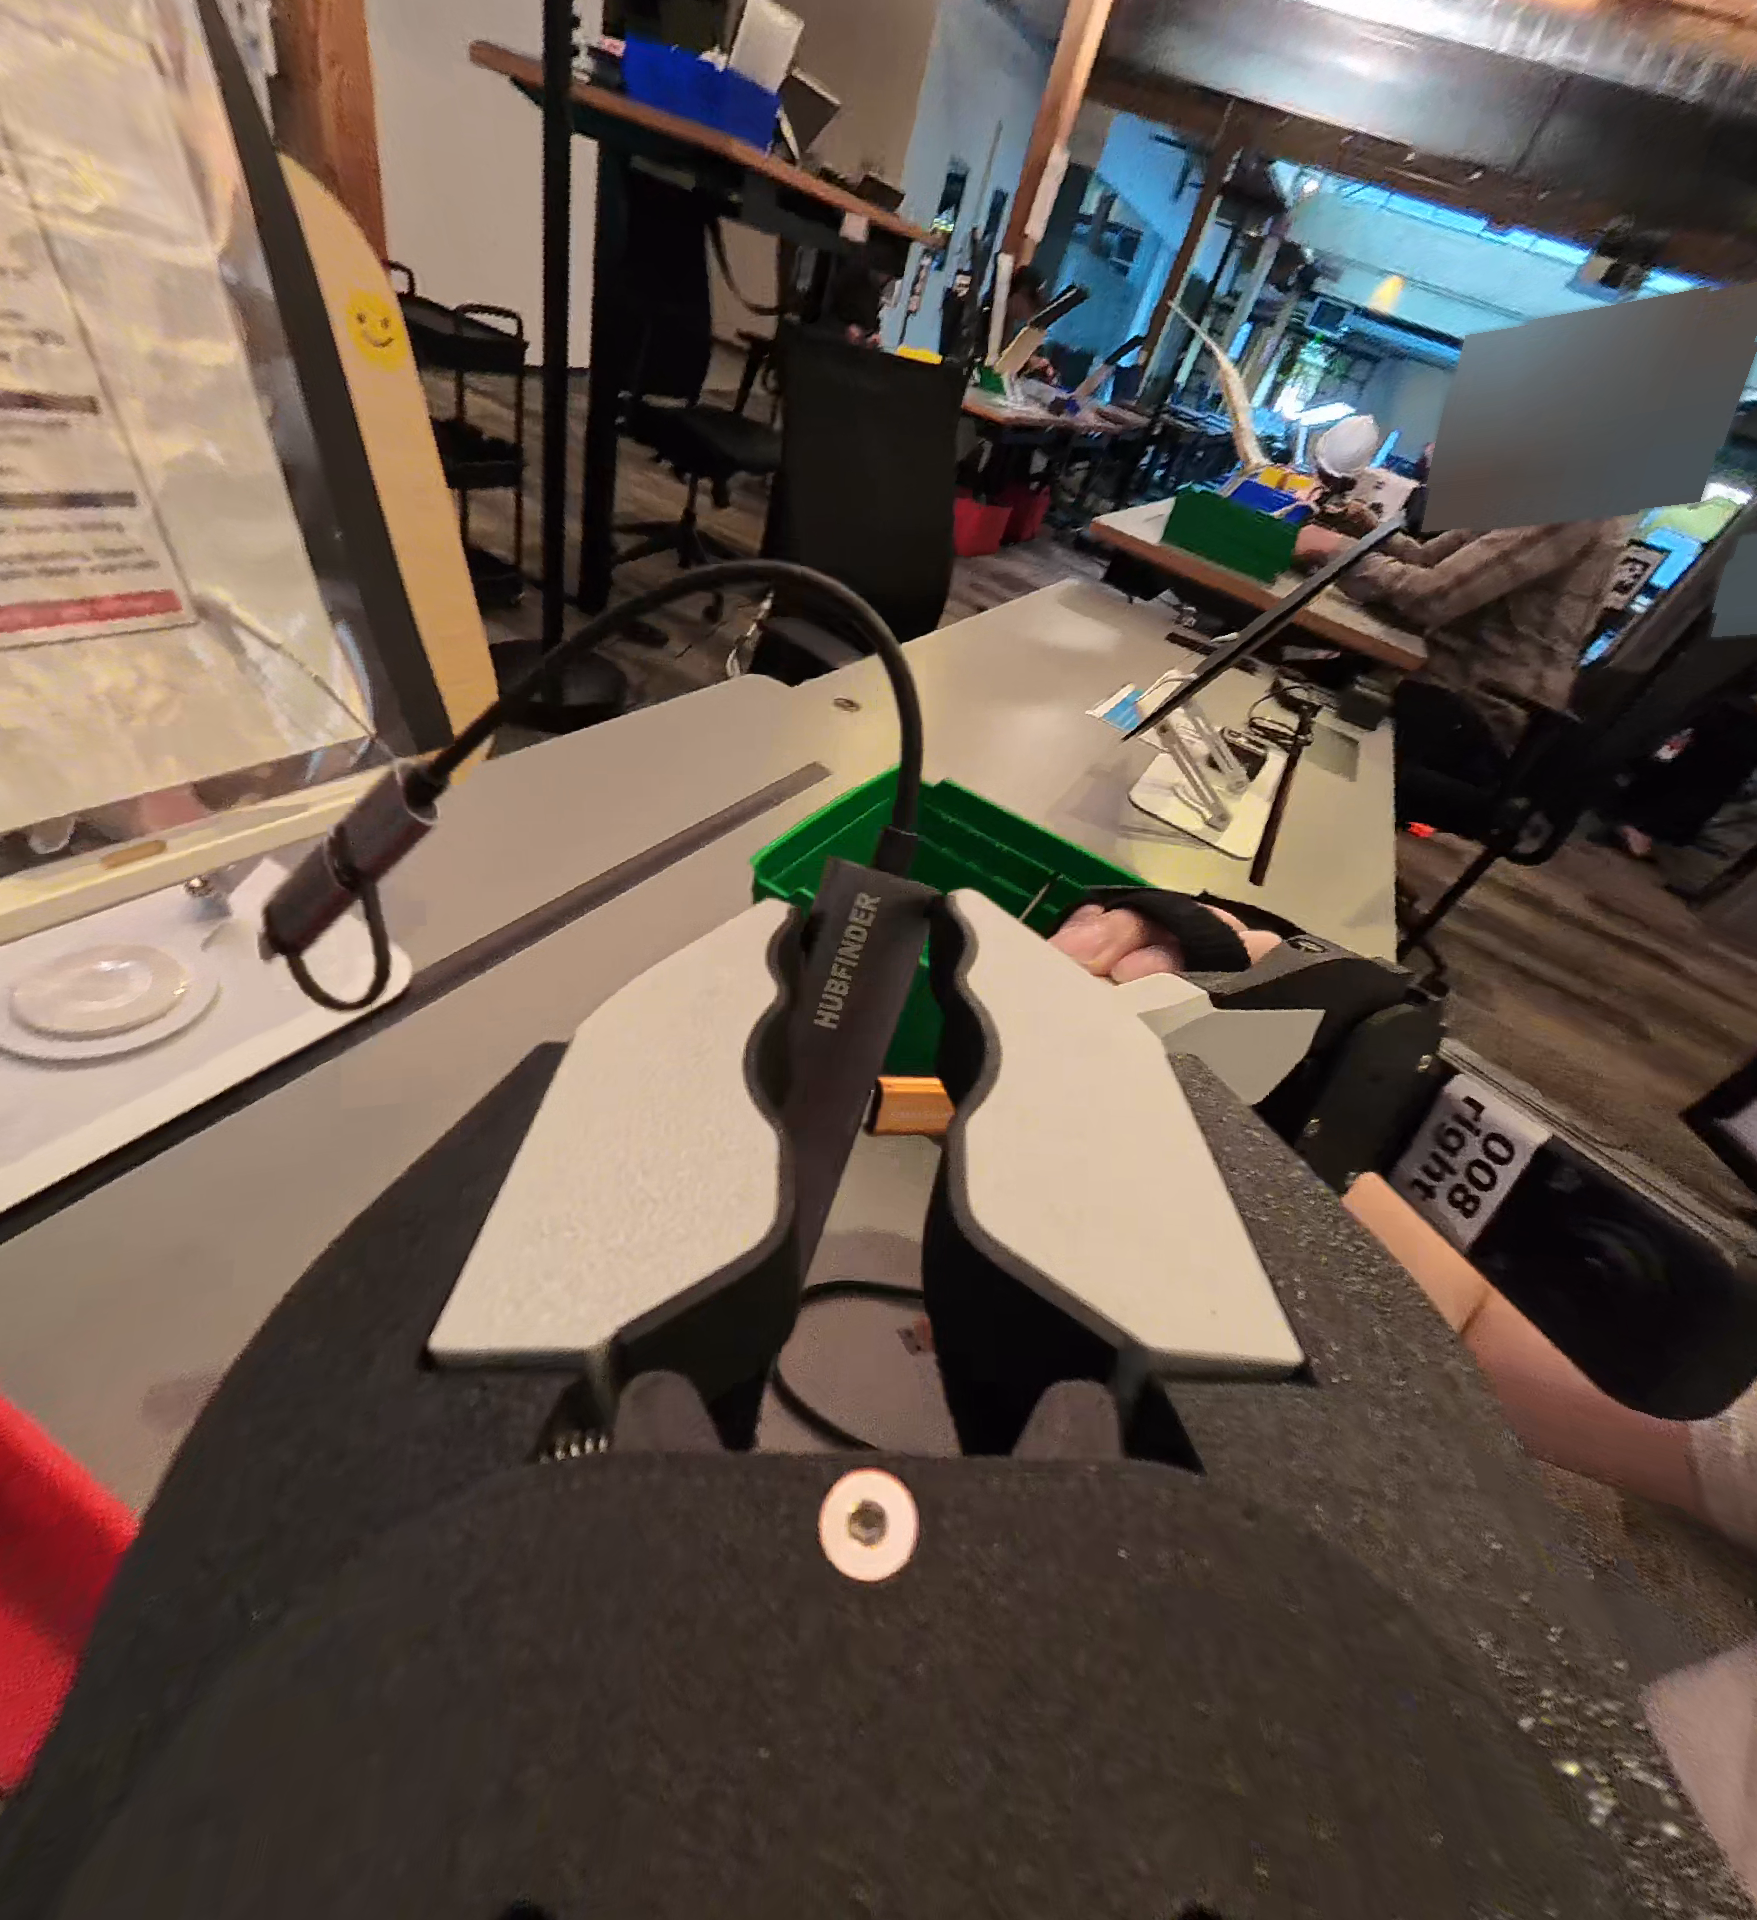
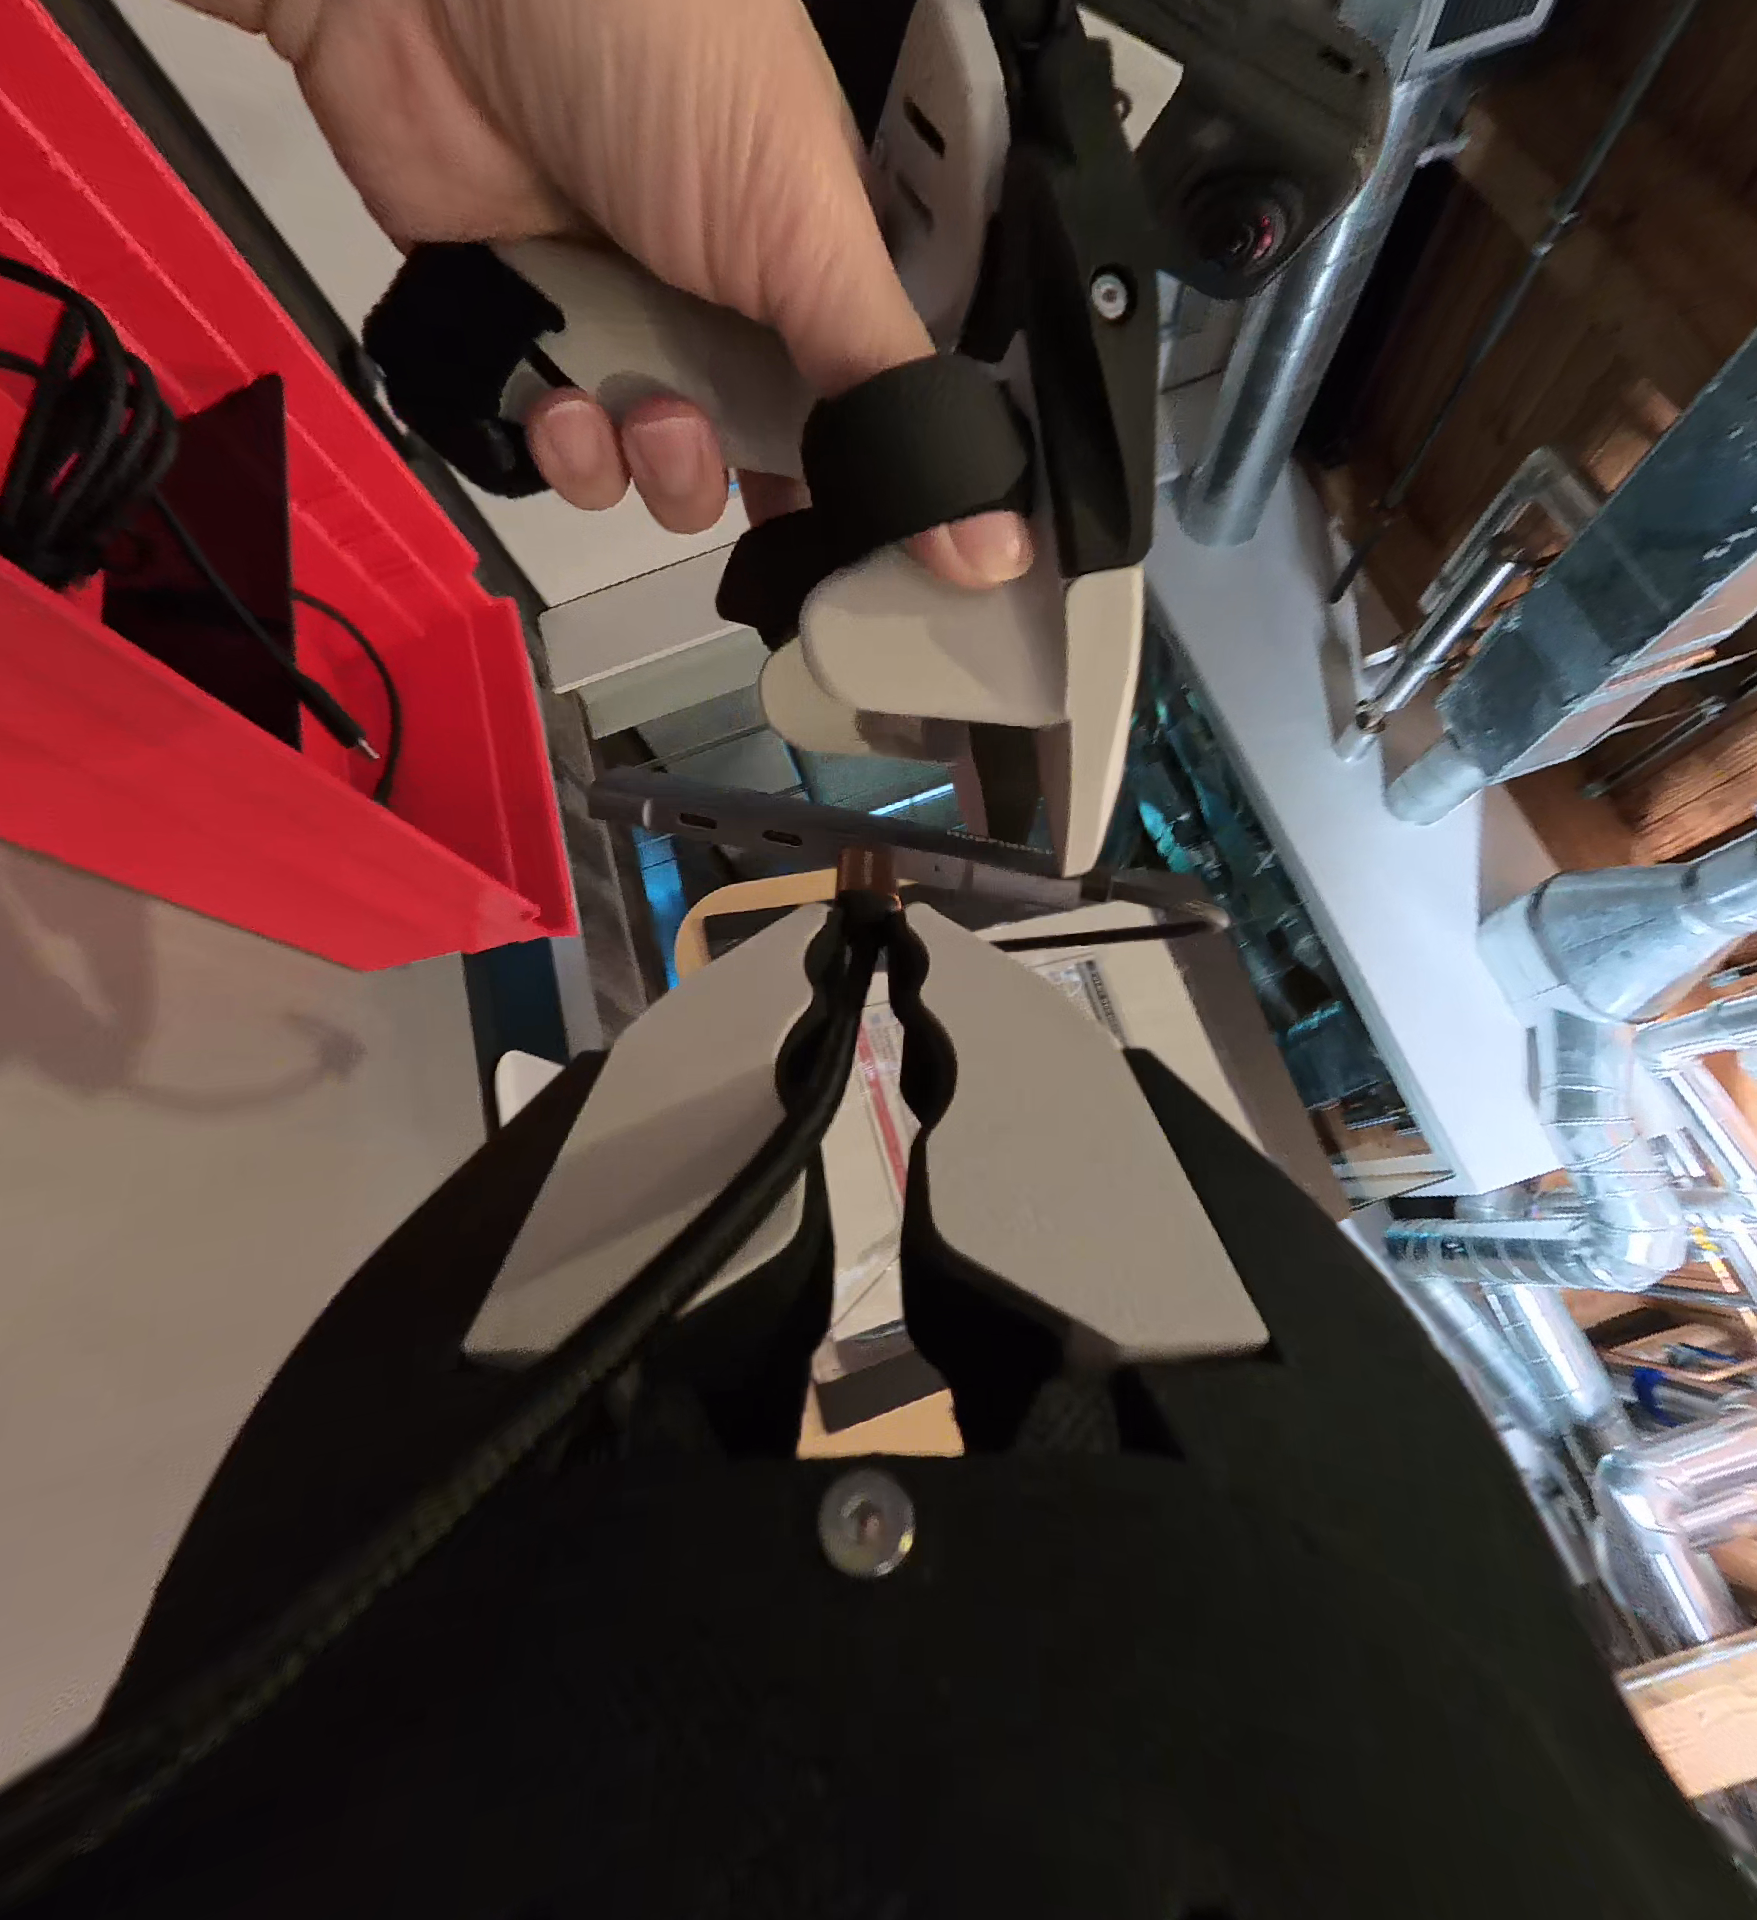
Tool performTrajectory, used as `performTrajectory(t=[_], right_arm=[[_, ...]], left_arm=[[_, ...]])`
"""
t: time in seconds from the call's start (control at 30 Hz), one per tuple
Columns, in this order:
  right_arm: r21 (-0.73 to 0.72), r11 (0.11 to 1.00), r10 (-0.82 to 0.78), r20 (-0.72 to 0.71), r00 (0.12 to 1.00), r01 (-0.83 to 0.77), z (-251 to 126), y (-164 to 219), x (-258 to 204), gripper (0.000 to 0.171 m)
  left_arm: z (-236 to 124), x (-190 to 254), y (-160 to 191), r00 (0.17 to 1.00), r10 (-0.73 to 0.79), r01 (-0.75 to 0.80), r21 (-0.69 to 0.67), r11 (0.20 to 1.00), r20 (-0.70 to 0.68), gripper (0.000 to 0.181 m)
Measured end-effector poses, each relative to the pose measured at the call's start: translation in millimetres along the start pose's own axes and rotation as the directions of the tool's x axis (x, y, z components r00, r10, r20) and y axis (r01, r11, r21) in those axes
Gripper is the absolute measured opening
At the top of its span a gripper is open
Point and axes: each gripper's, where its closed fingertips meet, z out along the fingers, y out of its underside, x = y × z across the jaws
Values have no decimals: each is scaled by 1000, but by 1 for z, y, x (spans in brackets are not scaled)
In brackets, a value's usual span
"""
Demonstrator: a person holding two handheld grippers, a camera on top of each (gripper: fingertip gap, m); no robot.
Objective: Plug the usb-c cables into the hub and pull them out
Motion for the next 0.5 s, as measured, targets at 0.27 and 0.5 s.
performTrajectory(t=[0.27, 0.5], right_arm=[[77, 983, -158, -114, 981, 167, -16, -32, 17, 8], [87, 963, -238, -163, 958, 254, -28, -50, 31, 8]], left_arm=[[-14, 39, -11, 986, 100, -97, 26, 995, -137, 33], [-23, 65, -20, 968, 178, -167, 78, 983, -177, 35]])
